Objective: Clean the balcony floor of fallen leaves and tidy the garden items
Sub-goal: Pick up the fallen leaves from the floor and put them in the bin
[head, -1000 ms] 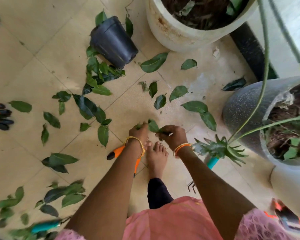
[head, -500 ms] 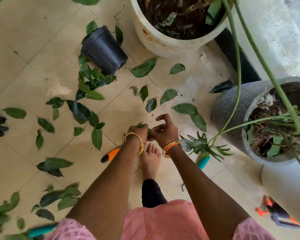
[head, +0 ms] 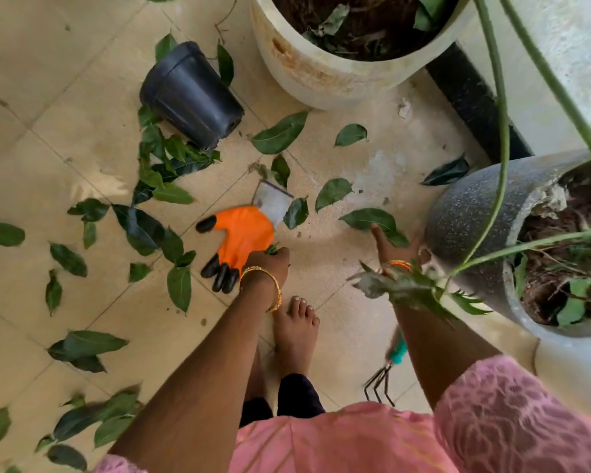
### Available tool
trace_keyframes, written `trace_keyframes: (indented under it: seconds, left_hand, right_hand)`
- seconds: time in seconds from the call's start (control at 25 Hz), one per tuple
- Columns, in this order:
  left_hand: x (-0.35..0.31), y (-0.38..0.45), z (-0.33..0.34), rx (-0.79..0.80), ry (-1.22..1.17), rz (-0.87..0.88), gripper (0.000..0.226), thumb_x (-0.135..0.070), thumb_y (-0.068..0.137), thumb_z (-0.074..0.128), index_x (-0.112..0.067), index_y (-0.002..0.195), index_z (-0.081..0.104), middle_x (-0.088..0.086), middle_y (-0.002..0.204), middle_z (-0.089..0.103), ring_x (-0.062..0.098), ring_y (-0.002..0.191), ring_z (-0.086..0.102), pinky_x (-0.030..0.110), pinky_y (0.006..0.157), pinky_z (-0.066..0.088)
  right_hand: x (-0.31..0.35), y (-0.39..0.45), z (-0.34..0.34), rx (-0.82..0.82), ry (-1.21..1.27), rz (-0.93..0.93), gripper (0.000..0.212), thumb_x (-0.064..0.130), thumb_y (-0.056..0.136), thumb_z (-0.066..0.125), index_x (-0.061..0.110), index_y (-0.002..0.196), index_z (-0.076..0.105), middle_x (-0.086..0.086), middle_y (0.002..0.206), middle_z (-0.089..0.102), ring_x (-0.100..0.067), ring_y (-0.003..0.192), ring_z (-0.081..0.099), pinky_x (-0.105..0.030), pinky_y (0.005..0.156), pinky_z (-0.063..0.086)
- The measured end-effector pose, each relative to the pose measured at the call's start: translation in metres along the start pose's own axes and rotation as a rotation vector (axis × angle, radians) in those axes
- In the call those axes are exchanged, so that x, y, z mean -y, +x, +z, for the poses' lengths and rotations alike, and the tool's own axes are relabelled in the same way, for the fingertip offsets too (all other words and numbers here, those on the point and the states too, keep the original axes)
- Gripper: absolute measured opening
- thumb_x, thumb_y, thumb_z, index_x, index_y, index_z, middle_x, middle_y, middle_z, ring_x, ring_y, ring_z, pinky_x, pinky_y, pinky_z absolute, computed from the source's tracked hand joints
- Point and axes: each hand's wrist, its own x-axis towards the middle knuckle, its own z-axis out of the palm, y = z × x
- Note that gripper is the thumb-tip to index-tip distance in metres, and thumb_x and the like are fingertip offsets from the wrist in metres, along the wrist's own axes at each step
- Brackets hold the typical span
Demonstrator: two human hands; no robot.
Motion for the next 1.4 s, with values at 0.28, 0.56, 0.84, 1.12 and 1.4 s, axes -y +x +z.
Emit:
trace_keyframes:
  seconds: [0.28, 0.56, 0.84, 1.12, 1.4]
  left_hand:
    - [0.017, 0.038, -0.004, -0.046, 0.008, 0.048, 0.037, -0.029, 0.084, 0.056, -0.004, 0.058, 0.047, 0.034, 0.076, 0.056, 0.048, 0.072, 0.055, 0.042, 0.062, 0.038]
    - [0.022, 0.034, -0.028, 0.030, -0.117, -0.054, 0.024, -0.026, 0.089, 0.057, -0.010, 0.073, 0.049, 0.003, 0.060, 0.044, 0.017, 0.048, 0.039, 0.022, 0.042, 0.034]
    - [0.003, -0.032, -0.039, 0.211, -0.439, -0.239, 0.017, -0.022, 0.098, 0.046, -0.007, 0.103, 0.050, 0.019, 0.114, 0.062, 0.036, 0.084, 0.064, 0.040, 0.070, 0.055]
    - [-0.008, -0.063, -0.066, 0.160, -0.226, -0.037, 0.029, -0.021, 0.099, 0.047, 0.000, 0.115, 0.059, 0.013, 0.127, 0.054, 0.021, 0.103, 0.048, 0.026, 0.082, 0.036]
    - [0.015, -0.058, -0.068, 0.180, -0.333, -0.044, 0.117, -0.082, 0.031, 0.074, -0.020, 0.129, 0.054, 0.001, 0.128, 0.058, 0.026, 0.113, 0.058, 0.048, 0.095, 0.049]
  right_hand:
    - [-0.045, -0.017, 0.068, -0.043, -0.056, -0.176, 0.034, 0.024, 0.085, 0.054, 0.021, 0.118, 0.046, -0.014, 0.106, 0.056, -0.035, 0.090, 0.055, -0.041, 0.067, 0.045]
    - [-0.030, -0.021, 0.064, -0.084, -0.007, -0.135, 0.038, 0.026, 0.083, 0.058, 0.020, 0.118, 0.043, -0.016, 0.107, 0.056, -0.036, 0.090, 0.056, -0.043, 0.069, 0.047]
    - [0.063, -0.078, -0.009, 0.089, 0.509, 0.132, 0.058, -0.005, 0.083, 0.058, 0.010, 0.133, 0.031, -0.031, 0.129, 0.048, -0.044, 0.111, 0.052, -0.059, 0.090, 0.045]
    - [0.121, -0.159, -0.013, 0.230, 0.215, -0.099, 0.026, 0.002, 0.074, 0.075, 0.015, 0.081, 0.053, -0.008, 0.078, 0.066, -0.020, 0.064, 0.065, -0.030, 0.056, 0.055]
    - [0.155, -0.156, -0.015, 0.355, -0.431, -0.296, 0.034, 0.008, 0.078, 0.067, 0.011, 0.108, 0.051, -0.009, 0.095, 0.063, -0.026, 0.087, 0.058, -0.030, 0.069, 0.046]
